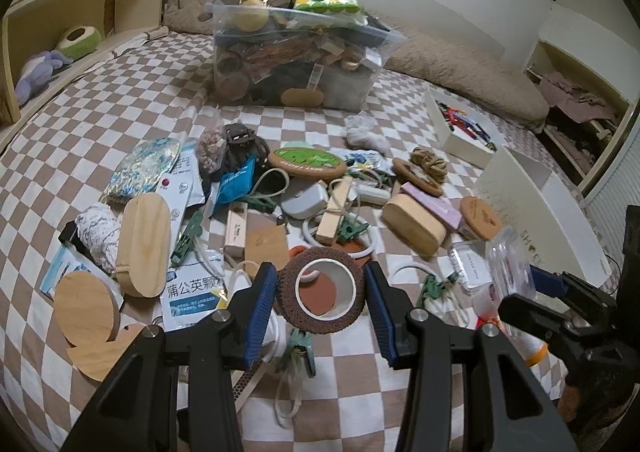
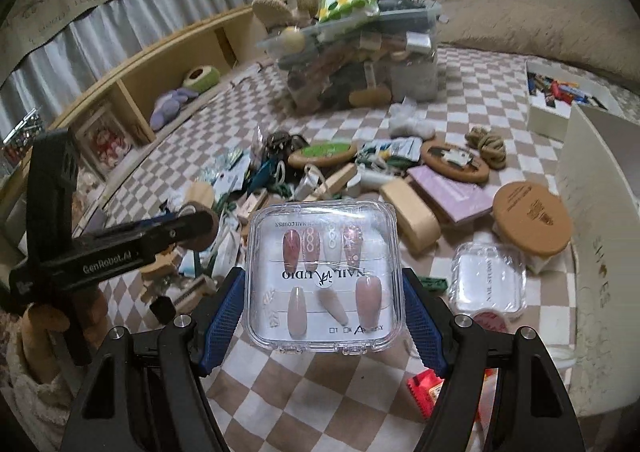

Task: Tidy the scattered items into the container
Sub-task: 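Lift the nail case with the right tool while the left tool holds the tape roll, then carry the nail case and tape roll over the white shoe box and release both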

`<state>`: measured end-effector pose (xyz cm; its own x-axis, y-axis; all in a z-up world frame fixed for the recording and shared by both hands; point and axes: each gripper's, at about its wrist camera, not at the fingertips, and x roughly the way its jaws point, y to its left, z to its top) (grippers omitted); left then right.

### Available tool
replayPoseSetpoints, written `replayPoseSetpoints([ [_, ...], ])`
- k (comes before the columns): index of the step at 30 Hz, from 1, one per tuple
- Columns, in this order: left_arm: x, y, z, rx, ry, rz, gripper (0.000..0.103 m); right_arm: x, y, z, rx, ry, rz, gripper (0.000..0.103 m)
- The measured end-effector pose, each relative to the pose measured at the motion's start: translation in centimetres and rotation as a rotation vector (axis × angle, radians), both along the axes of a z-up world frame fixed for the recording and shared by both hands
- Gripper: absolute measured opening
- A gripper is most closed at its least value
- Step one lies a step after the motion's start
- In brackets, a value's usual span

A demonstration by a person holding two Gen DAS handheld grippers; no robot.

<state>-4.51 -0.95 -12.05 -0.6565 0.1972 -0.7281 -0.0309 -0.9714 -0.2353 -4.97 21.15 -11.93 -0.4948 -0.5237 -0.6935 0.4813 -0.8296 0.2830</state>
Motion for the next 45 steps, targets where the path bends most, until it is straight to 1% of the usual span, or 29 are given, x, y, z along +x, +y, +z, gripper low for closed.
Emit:
replayPoseSetpoints([
  [10, 0.1, 1.3, 2.0, -0.001, 0.046, -0.031, 0.045, -0.3, 1.6, 2.4, -0.016, 0.078, -0.073, 0.076],
  [14, 0.0, 1.8, 2.9, 0.035, 0.057, -0.051, 0.045, -0.1, 2.1, 3.7, -0.024, 0.116, -0.088, 0.076],
  [22, 0.2, 3.9, 6.2, 0.010, 0.125, -0.087, 0.045, -0.1, 3.9, 6.0, -0.052, 0.161, -0.131, 0.076],
  [30, 0.0, 6.8, 9.6, 0.009, 0.184, -0.138, 0.045, 0.1, 5.9, 8.5, -0.043, 0.209, -0.169, 0.076],
  [38, -0.4, 10.4, 12.4, 0.017, 0.239, -0.199, 0.045, 0.0, 9.2, 11.2, -0.040, 0.255, -0.218, 0.076],
  [45, -0.8, 13.8, 13.3, 0.048, 0.264, -0.256, 0.045, 0.6, 13.7, 13.0, -0.038, 0.292, -0.296, 0.076],
])
